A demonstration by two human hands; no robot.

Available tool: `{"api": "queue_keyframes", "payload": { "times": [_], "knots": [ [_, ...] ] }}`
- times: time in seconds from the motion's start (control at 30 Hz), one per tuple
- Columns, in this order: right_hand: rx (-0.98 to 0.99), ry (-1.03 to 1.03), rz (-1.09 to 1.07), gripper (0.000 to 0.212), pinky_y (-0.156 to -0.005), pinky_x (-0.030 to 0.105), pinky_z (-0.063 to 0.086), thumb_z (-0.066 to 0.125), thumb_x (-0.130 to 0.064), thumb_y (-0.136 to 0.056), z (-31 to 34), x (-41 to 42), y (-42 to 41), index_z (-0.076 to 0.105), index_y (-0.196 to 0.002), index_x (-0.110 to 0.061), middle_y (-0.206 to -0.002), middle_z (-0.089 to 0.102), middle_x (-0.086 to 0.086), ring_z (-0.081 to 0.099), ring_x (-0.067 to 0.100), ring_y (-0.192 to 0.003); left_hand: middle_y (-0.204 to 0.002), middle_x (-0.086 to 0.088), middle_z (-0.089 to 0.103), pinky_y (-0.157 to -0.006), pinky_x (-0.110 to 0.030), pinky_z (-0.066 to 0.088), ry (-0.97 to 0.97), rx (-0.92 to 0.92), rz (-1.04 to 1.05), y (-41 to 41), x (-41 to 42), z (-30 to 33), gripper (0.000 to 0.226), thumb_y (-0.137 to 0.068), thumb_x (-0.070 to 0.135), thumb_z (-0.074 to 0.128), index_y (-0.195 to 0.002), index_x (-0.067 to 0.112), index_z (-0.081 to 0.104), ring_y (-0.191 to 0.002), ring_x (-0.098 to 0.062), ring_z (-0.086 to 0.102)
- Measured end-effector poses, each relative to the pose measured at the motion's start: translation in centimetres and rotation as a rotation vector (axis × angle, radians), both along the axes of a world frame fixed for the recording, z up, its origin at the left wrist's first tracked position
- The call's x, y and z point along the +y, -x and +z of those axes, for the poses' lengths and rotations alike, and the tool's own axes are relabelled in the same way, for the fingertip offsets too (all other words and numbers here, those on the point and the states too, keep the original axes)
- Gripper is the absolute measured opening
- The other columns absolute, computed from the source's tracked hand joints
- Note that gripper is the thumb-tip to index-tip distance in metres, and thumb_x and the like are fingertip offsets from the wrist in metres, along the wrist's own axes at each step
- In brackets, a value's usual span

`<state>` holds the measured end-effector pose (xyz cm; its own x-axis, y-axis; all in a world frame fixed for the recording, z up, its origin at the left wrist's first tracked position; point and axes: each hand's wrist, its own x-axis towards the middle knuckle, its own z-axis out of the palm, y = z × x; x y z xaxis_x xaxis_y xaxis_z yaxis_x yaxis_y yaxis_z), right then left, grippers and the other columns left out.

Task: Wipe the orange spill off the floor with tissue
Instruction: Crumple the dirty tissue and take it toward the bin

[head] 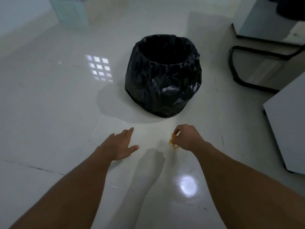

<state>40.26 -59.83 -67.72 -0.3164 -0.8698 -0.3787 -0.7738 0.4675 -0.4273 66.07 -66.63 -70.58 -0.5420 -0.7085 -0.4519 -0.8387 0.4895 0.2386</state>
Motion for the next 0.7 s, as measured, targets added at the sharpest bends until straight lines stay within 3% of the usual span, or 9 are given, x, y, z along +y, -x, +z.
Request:
{"api": "queue_keyframes", "payload": {
  "times": [0.1, 0.23, 0.37, 0.47, 0.57, 0.63, 0.7],
  "knots": [
    [0.042, 0.039, -0.006, 0.014, -0.073, 0.035, 0.057, 0.071, -0.020, -0.083, 4.3, -2.6, 0.8, 0.070, -0.094, -0.011, -0.091, 0.067, 0.009, 0.065, 0.024, -0.083, -0.167, -0.006, 0.021, -0.116, -0.044, 0.033, 0.029, 0.067, -0.002, 2.0, -1.8, 4.6, 0.078, -0.100, 0.056, 0.042, -0.160, 0.017, 0.011, -0.145, -0.028, 0.037],
    [0.010, 0.190, -0.059, 0.011, -0.049, 0.023, 0.041, 0.063, -0.014, -0.086, 8.0, -5.1, 2.0, 0.065, -0.075, -0.014, -0.069, 0.060, 0.002, 0.055, 0.014, -0.061, -0.158, -0.005, 0.035, -0.109, -0.041, 0.039, 0.181, 0.134, -0.025, 4.7, -5.4, 9.4, 0.068, -0.100, 0.053, 0.045, -0.155, 0.016, 0.028, -0.137, -0.026, 0.045],
    [-0.002, 0.379, -0.082, 0.008, -0.061, 0.031, 0.057, 0.061, -0.013, -0.088, 9.5, -8.1, 3.1, 0.069, -0.088, -0.015, -0.078, 0.069, 0.005, 0.065, 0.017, -0.067, -0.135, -0.006, 0.054, -0.102, -0.042, 0.044, 0.401, 0.295, -0.022, 8.0, -9.5, 11.6, 0.054, -0.097, 0.049, 0.050, -0.140, 0.016, 0.048, -0.125, -0.028, 0.052],
    [0.030, 0.510, -0.094, 0.008, -0.049, 0.021, 0.046, 0.061, -0.012, -0.090, 10.2, -10.7, 4.2, 0.069, -0.088, -0.013, -0.076, 0.066, 0.004, 0.059, 0.011, -0.061, -0.126, -0.007, 0.059, -0.100, -0.042, 0.047, 0.600, 0.479, -0.025, 10.0, -12.6, 12.0, 0.050, -0.094, 0.046, 0.052, -0.130, 0.012, 0.056, -0.121, -0.027, 0.053],
    [0.079, 0.720, -0.145, 0.009, -0.058, 0.032, 0.051, 0.063, -0.015, -0.088, 11.5, -12.8, 4.8, 0.071, -0.085, -0.012, -0.081, 0.067, 0.006, 0.062, 0.020, -0.070, -0.141, -0.009, 0.051, -0.113, -0.041, 0.038, 0.672, 0.558, -0.021, 11.7, -15.1, 12.3, 0.057, -0.097, 0.048, 0.046, -0.138, 0.009, 0.051, -0.138, -0.028, 0.042],
    [0.086, 0.846, -0.224, 0.010, -0.064, 0.029, 0.047, 0.065, -0.017, -0.086, 12.2, -14.4, 4.8, 0.073, -0.089, -0.012, -0.088, 0.065, 0.007, 0.060, 0.020, -0.076, -0.162, -0.010, 0.030, -0.124, -0.041, 0.021, 0.567, 0.564, 0.045, 12.7, -16.4, 12.2, 0.067, -0.101, 0.050, 0.042, -0.152, 0.007, 0.035, -0.154, -0.026, 0.016],
    [0.016, 0.892, -0.325, 0.012, -0.065, 0.031, 0.050, 0.065, -0.015, -0.084, 13.1, -15.8, 4.7, 0.075, -0.089, -0.011, -0.087, 0.067, 0.008, 0.062, 0.020, -0.076, -0.169, -0.009, 0.008, -0.126, -0.040, 0.010, 0.397, 0.537, 0.147, 13.1, -17.3, 11.9, 0.077, -0.101, 0.055, 0.037, -0.158, 0.008, 0.017, -0.156, -0.020, -0.002]
  ]
}}
